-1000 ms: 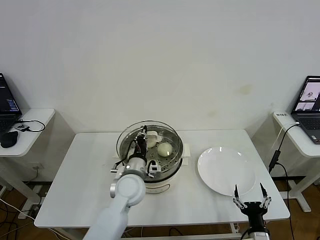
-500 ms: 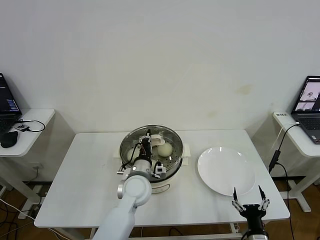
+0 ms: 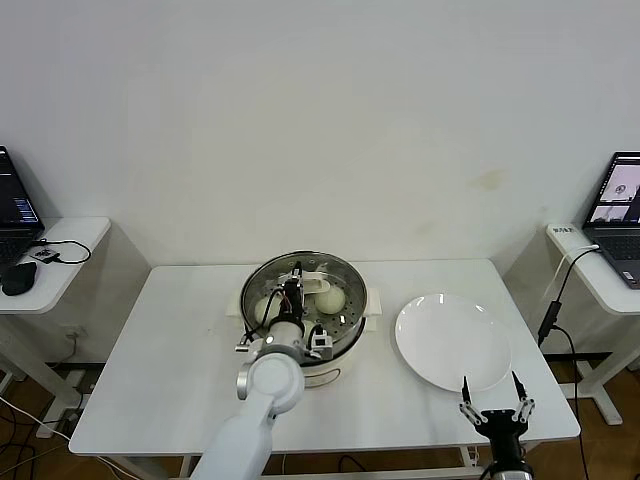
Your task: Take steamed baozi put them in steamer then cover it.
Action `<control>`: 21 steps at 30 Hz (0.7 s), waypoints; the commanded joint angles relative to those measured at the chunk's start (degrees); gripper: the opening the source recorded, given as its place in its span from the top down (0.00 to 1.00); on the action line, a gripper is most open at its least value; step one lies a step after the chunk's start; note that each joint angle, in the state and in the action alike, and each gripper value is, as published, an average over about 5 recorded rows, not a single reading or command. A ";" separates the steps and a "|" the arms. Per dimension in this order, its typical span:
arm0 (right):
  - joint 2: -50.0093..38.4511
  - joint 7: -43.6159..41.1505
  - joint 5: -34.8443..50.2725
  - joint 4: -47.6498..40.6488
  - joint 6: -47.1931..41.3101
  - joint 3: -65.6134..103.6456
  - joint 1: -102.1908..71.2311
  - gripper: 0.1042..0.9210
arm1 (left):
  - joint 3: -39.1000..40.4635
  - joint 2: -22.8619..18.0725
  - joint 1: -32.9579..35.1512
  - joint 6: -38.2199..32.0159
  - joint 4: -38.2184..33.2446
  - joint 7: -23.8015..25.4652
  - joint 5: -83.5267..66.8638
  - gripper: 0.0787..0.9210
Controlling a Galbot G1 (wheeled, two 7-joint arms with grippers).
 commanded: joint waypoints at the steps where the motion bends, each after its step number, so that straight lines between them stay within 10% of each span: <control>1: 0.03 -0.16 -0.19 0.00 -0.03 -0.21 0.02 0.12 | 1.10 0.72 2.01 -0.27 -4.65 -0.13 -0.81 0.83; 15: 0.04 -0.28 -0.56 0.33 -0.06 -0.34 -0.62 0.12 | -0.52 9.92 17.74 -0.98 -25.14 -3.01 -8.75 0.36; 21: -0.02 -0.56 -0.38 0.06 -0.15 -0.75 -0.60 0.12 | -8.63 16.01 30.79 -4.74 -33.02 -12.83 -35.89 0.17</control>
